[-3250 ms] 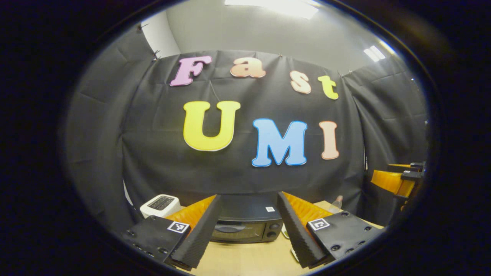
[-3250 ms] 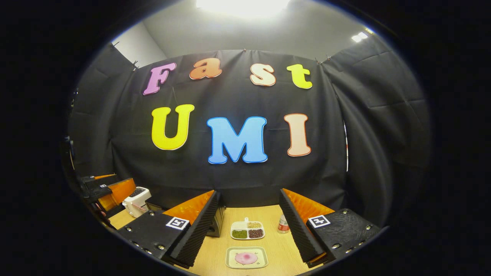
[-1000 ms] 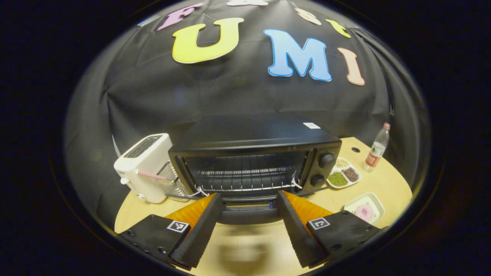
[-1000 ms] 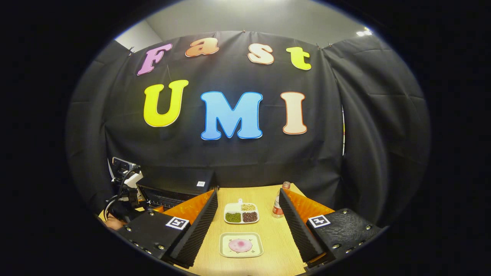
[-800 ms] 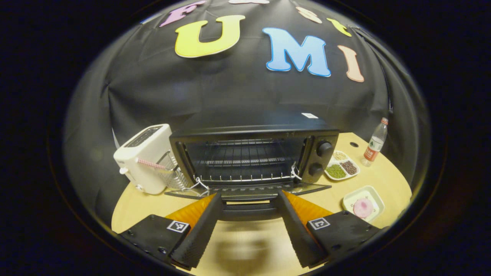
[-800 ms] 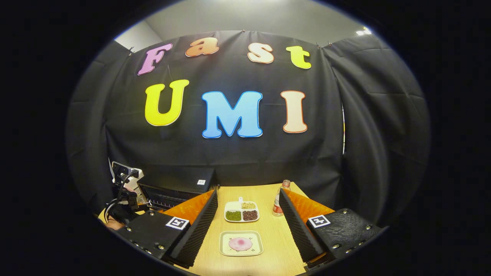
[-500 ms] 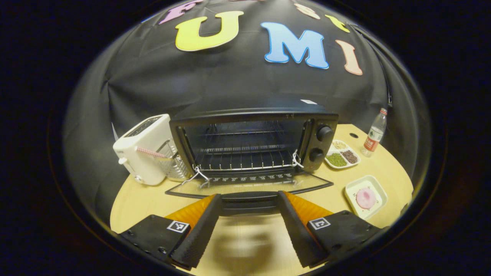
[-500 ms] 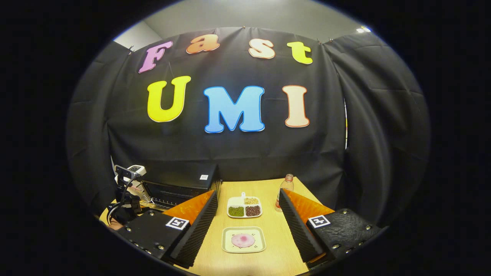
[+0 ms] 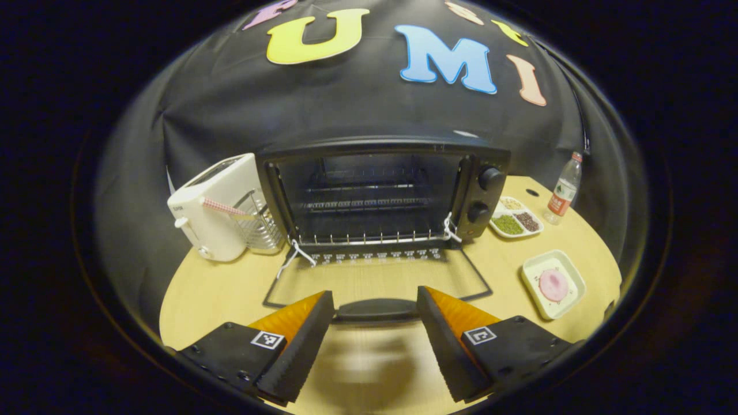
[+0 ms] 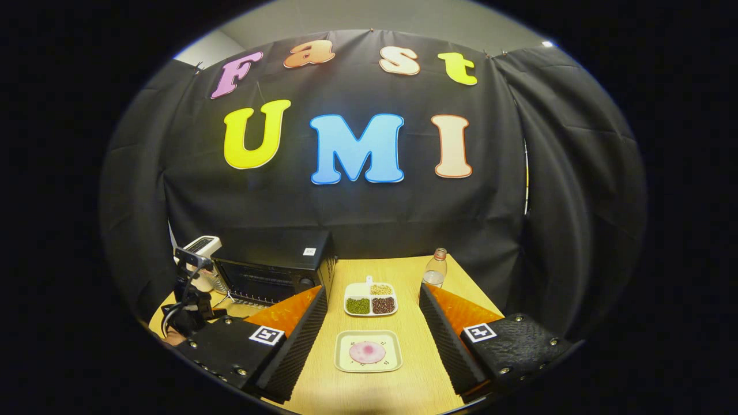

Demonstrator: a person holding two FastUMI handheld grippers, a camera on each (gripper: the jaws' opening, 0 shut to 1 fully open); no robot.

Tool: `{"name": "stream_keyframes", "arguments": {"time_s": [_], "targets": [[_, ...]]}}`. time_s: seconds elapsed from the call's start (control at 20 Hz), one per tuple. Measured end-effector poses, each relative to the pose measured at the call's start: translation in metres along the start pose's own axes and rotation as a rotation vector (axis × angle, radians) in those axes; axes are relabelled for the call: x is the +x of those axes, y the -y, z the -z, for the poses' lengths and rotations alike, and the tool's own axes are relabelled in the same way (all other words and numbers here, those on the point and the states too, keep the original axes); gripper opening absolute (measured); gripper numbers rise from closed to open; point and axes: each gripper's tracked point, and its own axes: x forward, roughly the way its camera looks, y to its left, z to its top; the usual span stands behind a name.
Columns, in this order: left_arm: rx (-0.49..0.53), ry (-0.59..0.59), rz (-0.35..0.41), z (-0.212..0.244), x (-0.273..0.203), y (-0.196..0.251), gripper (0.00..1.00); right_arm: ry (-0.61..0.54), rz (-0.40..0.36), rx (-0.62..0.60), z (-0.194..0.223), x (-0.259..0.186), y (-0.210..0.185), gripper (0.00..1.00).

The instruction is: Open the electric oven with the left hand, put the food in, and close the electric oven.

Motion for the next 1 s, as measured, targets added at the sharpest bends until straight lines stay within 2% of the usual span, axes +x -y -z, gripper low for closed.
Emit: {"name": "stream_keyframes", "arguments": {"time_s": [0.2,0.25,0.35,0.4,0.45,0.6,0.75,1.0], "targets": [[-0.036,0.177,0.01,-0.079,-0.038,0.004,0.97,-0.109,-0.05,0.019,0.019,0.022,0.009,0.97],[-0.051,0.225,0.011,-0.099,-0.052,0.005,1.0,-0.147,-0.066,0.032,0.028,0.029,0.013,0.97],[-0.07,0.324,0.009,-0.137,-0.085,0.005,0.97,-0.234,-0.086,0.048,0.044,0.045,0.024,0.97],[-0.076,0.368,0.01,-0.154,-0.103,0.005,1.0,-0.271,-0.102,0.057,0.053,0.052,0.028,0.97],[-0.082,0.402,0.011,-0.167,-0.118,0.007,0.97,-0.307,-0.115,0.062,0.063,0.06,0.03,0.97],[-0.101,0.505,0.026,-0.201,-0.166,0.018,1.0,-0.444,-0.137,0.096,0.099,0.076,0.044,0.97],[-0.1,0.564,0.045,-0.217,-0.193,0.027,1.0,-0.592,-0.126,0.14,0.14,0.089,0.056,0.98],[-0.12,0.557,0.036,-0.209,-0.202,0.022,1.0,-0.794,-0.07,0.155,0.195,0.123,0.073,0.99]]}}
